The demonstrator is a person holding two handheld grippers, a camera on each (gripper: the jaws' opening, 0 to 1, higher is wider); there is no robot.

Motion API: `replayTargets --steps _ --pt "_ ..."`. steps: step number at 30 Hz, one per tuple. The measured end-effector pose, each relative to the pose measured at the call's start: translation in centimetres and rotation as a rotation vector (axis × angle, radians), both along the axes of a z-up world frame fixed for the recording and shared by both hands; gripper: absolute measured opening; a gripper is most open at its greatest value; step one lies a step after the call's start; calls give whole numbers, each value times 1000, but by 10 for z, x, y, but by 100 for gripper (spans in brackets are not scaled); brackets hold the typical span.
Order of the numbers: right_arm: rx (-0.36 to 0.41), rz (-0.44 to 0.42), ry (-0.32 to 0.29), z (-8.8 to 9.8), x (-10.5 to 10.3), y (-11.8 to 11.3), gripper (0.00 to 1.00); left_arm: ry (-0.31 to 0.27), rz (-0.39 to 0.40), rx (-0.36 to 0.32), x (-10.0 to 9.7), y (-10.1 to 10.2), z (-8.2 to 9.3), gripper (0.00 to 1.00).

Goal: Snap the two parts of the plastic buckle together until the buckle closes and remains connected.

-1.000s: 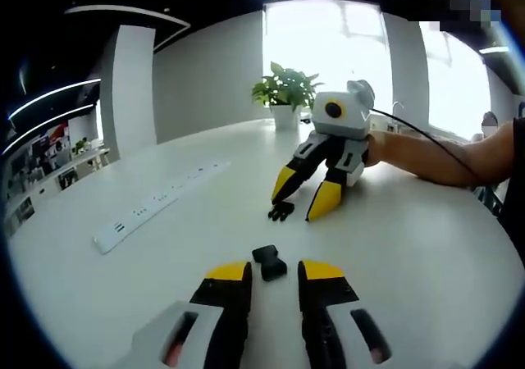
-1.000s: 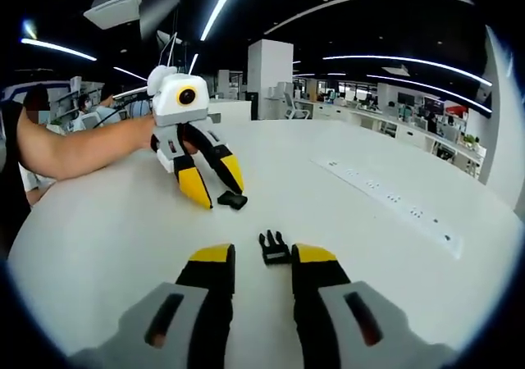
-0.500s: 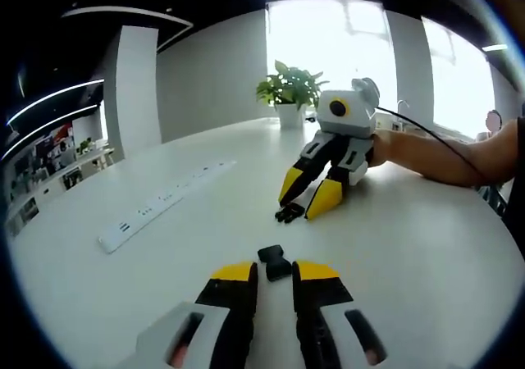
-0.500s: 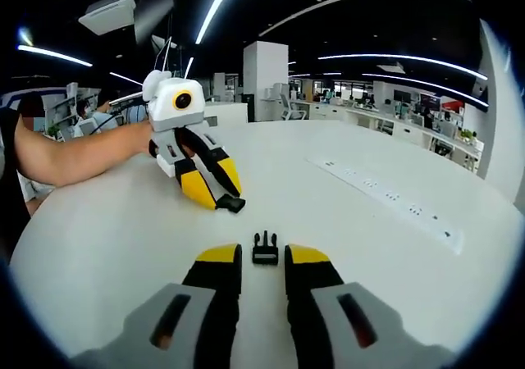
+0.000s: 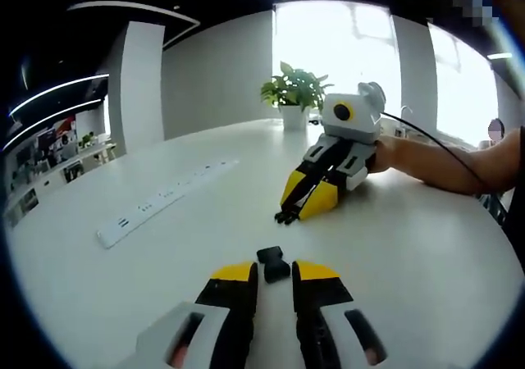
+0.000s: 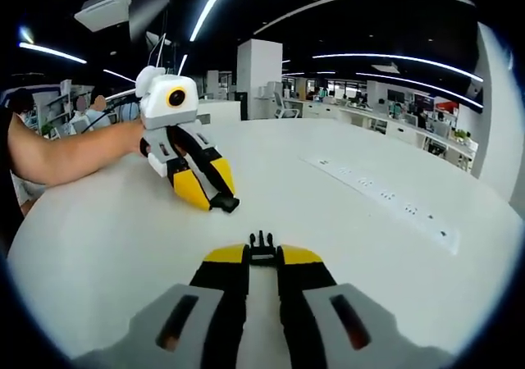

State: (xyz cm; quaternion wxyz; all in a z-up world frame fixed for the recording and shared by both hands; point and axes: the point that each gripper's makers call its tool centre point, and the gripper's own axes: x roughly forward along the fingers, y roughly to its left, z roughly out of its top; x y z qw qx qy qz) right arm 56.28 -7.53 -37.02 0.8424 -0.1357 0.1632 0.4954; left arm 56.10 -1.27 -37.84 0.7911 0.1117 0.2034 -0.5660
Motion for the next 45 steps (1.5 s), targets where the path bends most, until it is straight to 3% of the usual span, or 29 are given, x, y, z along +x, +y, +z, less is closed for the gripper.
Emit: replayTargets --steps 45 --pt "-3 10 -30 0 -5 4 16 -17 22 1 3 2 2 12"
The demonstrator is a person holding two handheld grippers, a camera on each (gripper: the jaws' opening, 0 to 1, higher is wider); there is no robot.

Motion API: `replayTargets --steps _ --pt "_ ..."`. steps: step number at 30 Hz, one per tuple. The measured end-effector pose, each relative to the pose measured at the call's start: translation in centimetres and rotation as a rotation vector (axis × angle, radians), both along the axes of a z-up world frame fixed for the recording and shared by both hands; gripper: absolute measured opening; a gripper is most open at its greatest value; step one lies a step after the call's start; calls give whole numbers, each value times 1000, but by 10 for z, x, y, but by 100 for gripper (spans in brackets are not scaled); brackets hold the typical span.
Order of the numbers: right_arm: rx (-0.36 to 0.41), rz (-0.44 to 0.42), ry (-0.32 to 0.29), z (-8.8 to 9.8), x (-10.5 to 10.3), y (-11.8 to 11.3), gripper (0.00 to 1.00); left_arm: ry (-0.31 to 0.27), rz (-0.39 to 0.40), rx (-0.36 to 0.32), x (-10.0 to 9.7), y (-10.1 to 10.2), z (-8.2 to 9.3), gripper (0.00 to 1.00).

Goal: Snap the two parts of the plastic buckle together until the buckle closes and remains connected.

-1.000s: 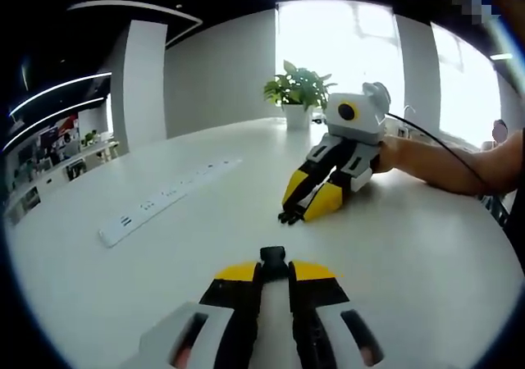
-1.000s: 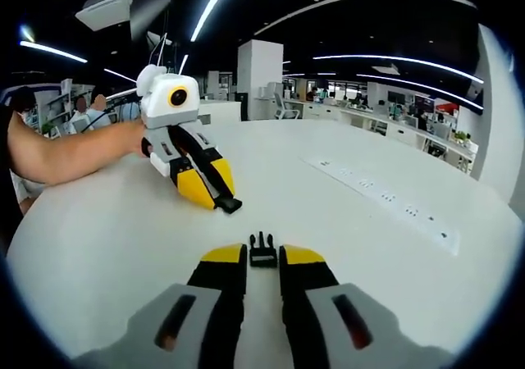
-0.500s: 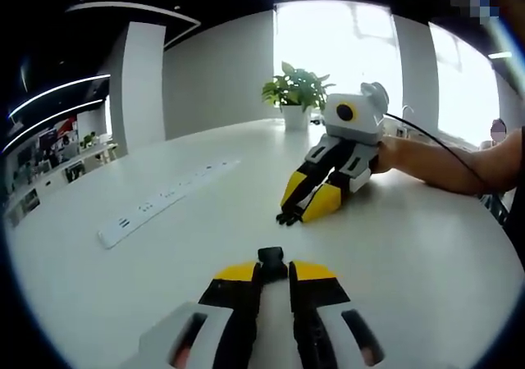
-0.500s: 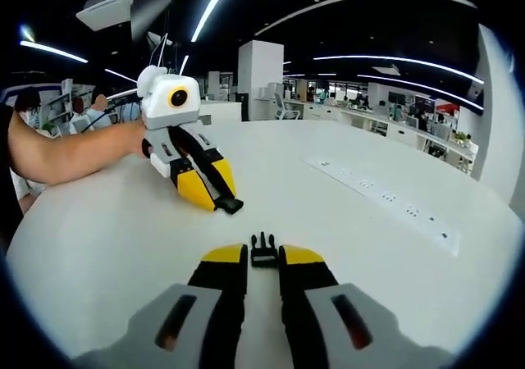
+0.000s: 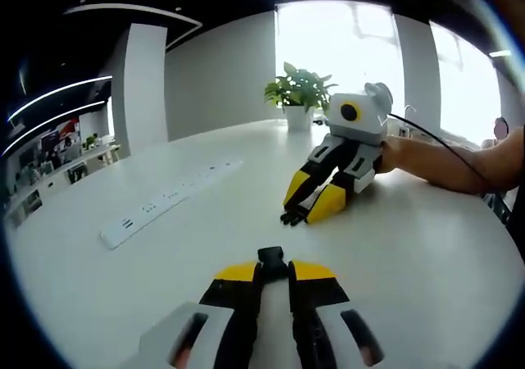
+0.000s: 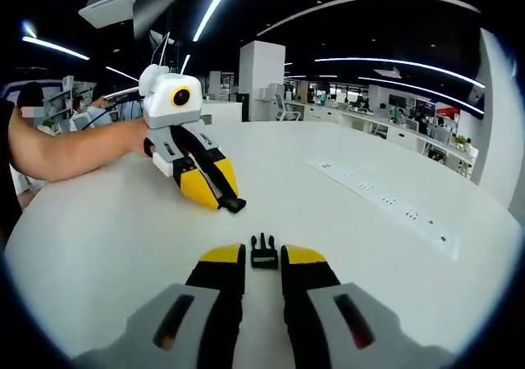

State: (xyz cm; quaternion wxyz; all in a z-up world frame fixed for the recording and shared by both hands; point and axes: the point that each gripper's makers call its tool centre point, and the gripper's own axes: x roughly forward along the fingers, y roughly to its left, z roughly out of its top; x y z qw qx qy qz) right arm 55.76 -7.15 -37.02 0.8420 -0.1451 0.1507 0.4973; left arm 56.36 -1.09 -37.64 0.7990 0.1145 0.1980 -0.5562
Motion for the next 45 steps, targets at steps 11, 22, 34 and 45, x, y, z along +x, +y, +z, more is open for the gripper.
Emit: replayTargets --steps 11,22,34,45 --pt "1 7 4 -2 -1 0 13 -9 -7 -2 1 0 0 12" --pt "3 4 9 -3 -2 0 12 -13 16 -7 4 1 -1 12" --pt "-2 -2 10 -2 0 -1 12 -9 48 6 8 2 -2 11" --pt "-1 -13 18 -2 1 -3 11 14 55 11 5 2 -2 11"
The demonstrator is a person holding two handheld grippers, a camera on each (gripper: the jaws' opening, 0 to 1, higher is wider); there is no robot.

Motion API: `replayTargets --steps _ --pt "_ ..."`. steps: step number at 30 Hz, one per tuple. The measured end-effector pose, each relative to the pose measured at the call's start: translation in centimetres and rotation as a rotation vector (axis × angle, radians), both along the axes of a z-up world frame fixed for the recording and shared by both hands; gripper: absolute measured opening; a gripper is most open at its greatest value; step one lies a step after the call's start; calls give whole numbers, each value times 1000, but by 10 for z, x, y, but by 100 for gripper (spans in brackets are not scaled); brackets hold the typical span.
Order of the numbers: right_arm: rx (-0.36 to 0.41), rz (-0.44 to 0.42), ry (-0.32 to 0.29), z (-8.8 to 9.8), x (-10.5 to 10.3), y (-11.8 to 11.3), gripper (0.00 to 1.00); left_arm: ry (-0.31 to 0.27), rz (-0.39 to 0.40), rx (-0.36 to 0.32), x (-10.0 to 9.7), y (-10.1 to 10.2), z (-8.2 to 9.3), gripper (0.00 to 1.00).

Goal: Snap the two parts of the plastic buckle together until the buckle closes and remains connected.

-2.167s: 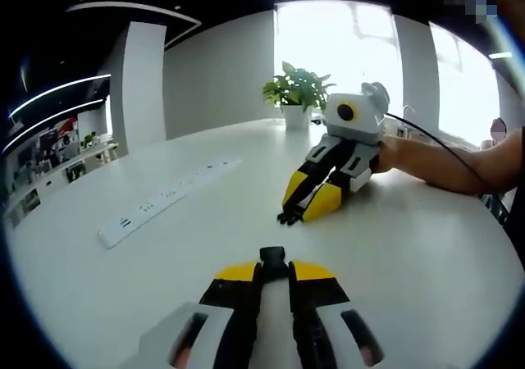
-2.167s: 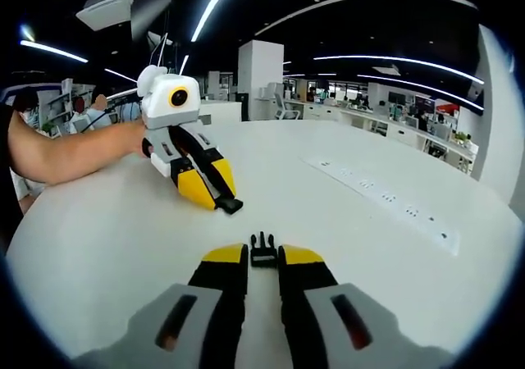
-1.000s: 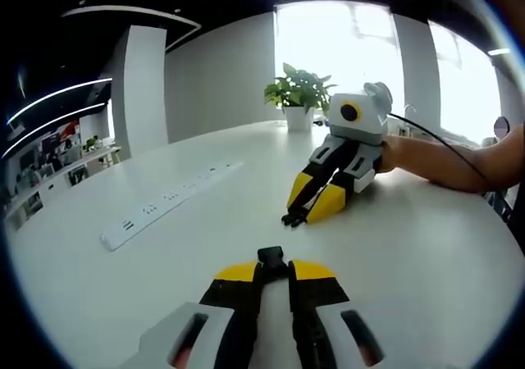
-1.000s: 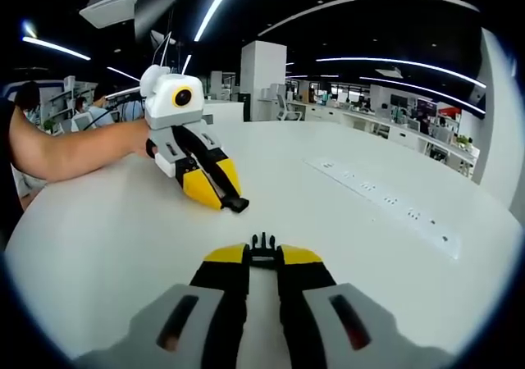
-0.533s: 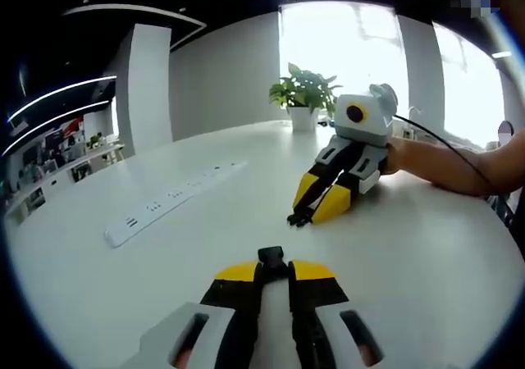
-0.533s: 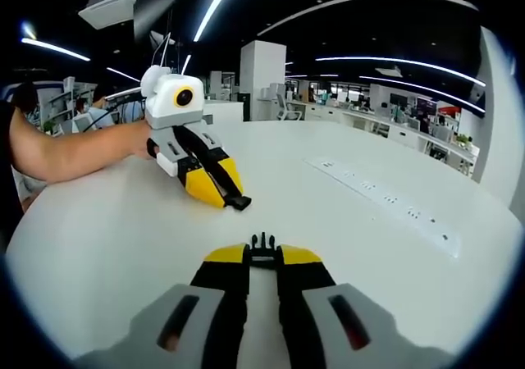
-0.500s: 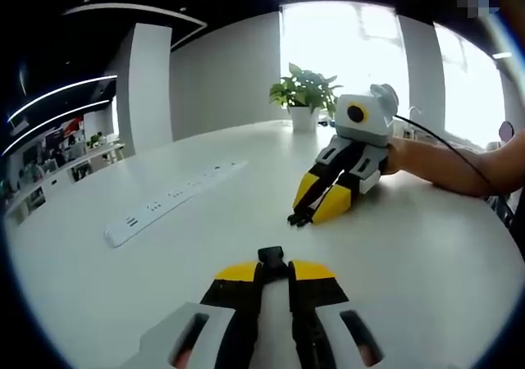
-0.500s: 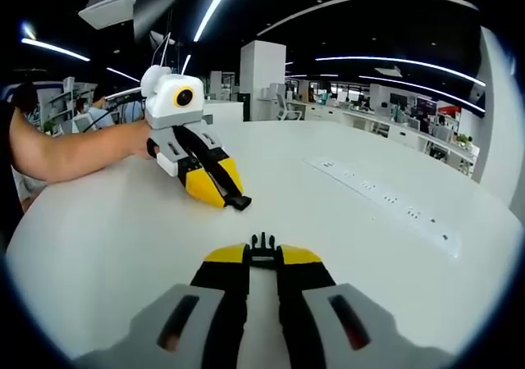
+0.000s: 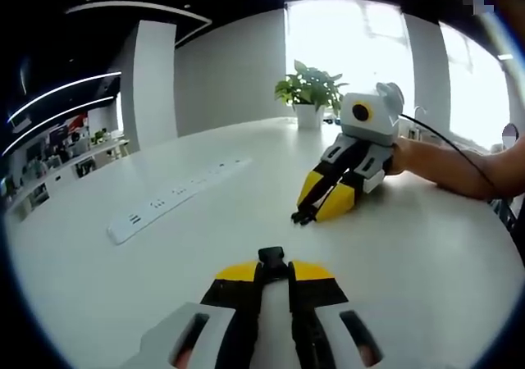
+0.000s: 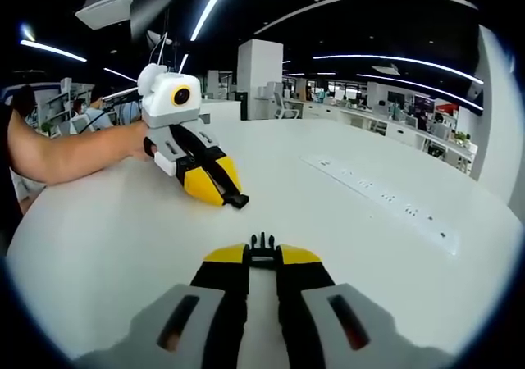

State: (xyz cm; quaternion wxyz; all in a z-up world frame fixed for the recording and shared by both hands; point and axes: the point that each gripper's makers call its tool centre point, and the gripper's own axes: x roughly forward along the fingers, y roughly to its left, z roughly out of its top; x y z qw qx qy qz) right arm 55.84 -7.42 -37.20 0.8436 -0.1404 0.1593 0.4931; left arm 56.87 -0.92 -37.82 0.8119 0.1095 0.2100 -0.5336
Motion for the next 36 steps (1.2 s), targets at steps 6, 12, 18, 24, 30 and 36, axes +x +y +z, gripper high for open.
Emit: replayTargets --steps 6,12,18,24,30,36 --pt "12 -12 -4 4 2 -2 11 -1 2 6 0 0 3 11" --pt "8 -11 -5 8 1 -1 11 -10 9 -12 2 2 15 11" --pt "31 -37 -32 23 3 -6 11 10 24 -40 1 6 23 11" --pt "37 -48 -22 24 2 -7 11 -15 27 -51 -1 5 29 10" --pt "51 -57 -21 27 -1 -8 11 -12 23 -37 -4 5 26 10" --pt "48 -61 -22 27 -5 -12 11 -26 24 -21 -6 5 24 10"
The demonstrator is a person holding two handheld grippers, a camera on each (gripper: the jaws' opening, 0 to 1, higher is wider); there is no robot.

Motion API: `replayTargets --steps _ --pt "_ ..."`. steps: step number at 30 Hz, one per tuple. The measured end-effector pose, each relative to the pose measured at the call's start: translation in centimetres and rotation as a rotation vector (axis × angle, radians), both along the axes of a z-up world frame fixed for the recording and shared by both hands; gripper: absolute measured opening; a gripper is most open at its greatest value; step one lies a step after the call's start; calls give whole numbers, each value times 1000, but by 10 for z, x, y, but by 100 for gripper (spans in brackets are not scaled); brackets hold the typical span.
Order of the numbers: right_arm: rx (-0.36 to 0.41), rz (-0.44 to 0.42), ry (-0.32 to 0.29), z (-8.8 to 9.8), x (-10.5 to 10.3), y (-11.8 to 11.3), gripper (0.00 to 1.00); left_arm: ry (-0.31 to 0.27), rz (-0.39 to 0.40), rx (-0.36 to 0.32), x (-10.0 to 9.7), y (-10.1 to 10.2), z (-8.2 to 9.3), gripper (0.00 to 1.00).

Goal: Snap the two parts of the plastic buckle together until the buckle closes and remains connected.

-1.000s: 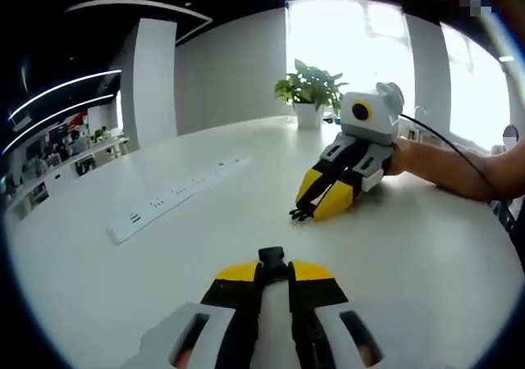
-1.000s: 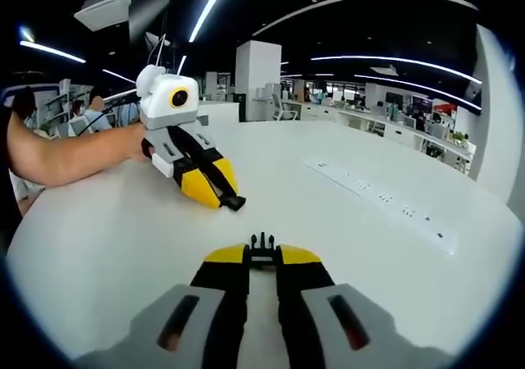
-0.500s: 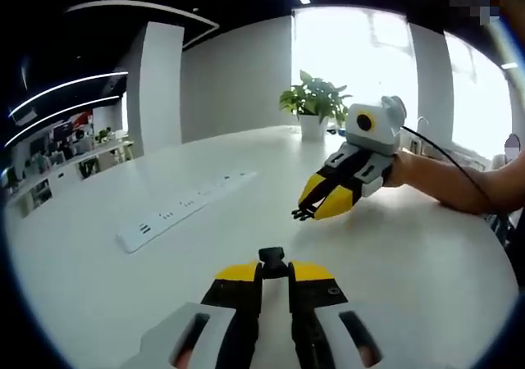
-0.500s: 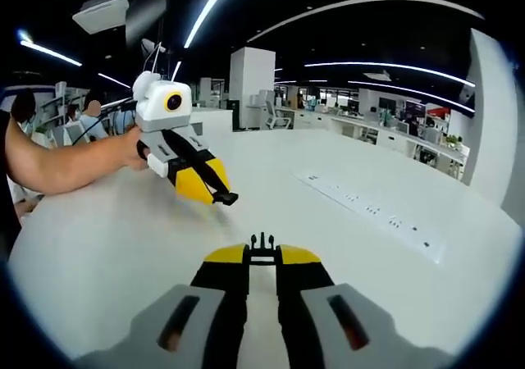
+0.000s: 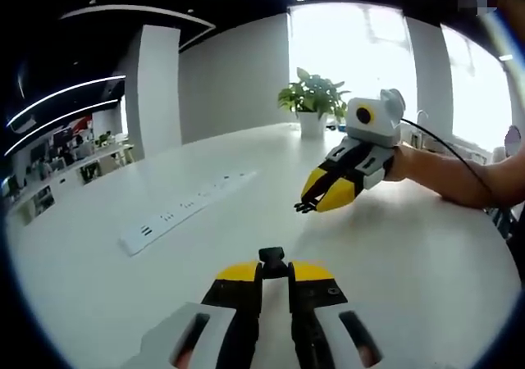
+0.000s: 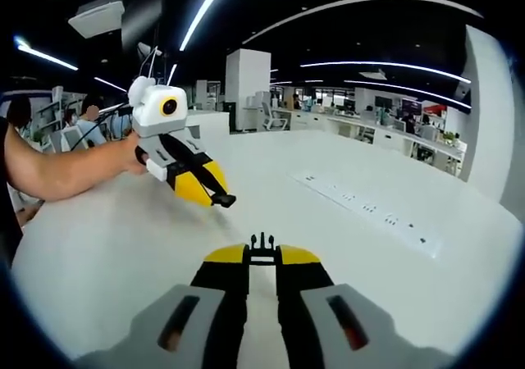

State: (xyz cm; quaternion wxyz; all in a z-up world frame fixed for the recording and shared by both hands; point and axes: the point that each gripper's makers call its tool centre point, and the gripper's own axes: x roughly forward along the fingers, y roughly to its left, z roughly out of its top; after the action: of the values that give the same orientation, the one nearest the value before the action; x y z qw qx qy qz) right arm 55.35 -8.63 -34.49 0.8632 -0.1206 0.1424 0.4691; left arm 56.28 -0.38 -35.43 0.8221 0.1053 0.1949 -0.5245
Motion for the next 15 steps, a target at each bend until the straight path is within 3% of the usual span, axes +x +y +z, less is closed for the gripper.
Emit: replayTargets --steps 8,15 --pt "-9 10 -2 -3 -12 1 11 0 -27 16 -6 -2 -3 10" --pt "36 13 -14 11 -18 0 11 -7 -25 13 -14 2 -1 10"
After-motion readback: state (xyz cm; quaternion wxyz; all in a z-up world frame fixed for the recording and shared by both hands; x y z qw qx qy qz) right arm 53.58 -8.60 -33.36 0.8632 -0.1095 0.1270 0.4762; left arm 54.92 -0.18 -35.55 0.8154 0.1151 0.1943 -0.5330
